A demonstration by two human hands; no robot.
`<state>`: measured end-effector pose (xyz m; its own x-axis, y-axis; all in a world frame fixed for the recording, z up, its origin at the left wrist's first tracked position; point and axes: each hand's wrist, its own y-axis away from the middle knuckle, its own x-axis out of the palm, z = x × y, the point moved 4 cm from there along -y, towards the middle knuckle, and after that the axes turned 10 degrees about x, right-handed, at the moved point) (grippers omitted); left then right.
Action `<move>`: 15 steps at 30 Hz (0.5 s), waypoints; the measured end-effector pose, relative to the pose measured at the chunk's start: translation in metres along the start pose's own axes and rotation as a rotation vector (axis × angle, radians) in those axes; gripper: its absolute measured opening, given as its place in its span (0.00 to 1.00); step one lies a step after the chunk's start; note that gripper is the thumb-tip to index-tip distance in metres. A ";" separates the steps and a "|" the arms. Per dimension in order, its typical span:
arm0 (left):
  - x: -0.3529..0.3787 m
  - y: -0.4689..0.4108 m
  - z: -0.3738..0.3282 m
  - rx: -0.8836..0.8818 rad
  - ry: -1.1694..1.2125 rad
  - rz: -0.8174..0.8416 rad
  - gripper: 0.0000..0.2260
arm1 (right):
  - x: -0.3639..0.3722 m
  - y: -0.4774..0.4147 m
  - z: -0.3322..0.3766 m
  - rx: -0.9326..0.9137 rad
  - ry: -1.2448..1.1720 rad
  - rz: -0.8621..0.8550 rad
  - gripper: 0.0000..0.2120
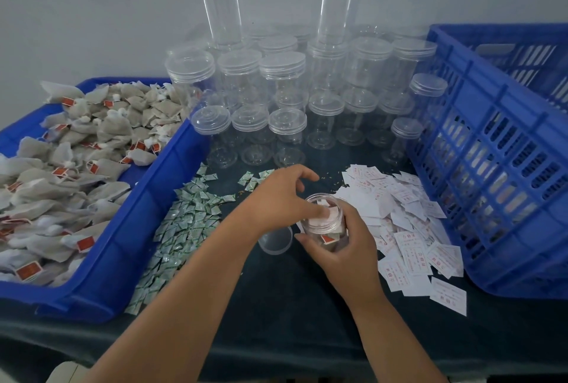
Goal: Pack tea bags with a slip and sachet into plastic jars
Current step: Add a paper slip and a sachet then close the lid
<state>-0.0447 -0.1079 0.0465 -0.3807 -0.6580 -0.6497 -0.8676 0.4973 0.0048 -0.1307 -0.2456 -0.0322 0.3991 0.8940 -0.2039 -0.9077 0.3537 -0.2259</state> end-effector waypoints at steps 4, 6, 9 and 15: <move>-0.016 0.015 0.014 -0.012 0.268 -0.203 0.08 | -0.001 -0.001 -0.001 0.036 -0.011 -0.012 0.34; -0.022 0.028 0.033 -0.063 0.043 -0.285 0.07 | 0.000 0.000 -0.003 0.064 -0.022 -0.007 0.34; -0.004 0.050 0.065 -0.188 -0.405 -0.123 0.19 | 0.001 0.000 -0.005 0.096 -0.051 0.007 0.35; 0.021 0.060 0.082 -0.083 -0.336 -0.249 0.14 | 0.001 0.001 -0.006 0.075 -0.054 0.060 0.34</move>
<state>-0.0787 -0.0453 -0.0293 -0.0431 -0.5246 -0.8503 -0.9480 0.2900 -0.1309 -0.1299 -0.2458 -0.0385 0.3378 0.9270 -0.1629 -0.9378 0.3168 -0.1420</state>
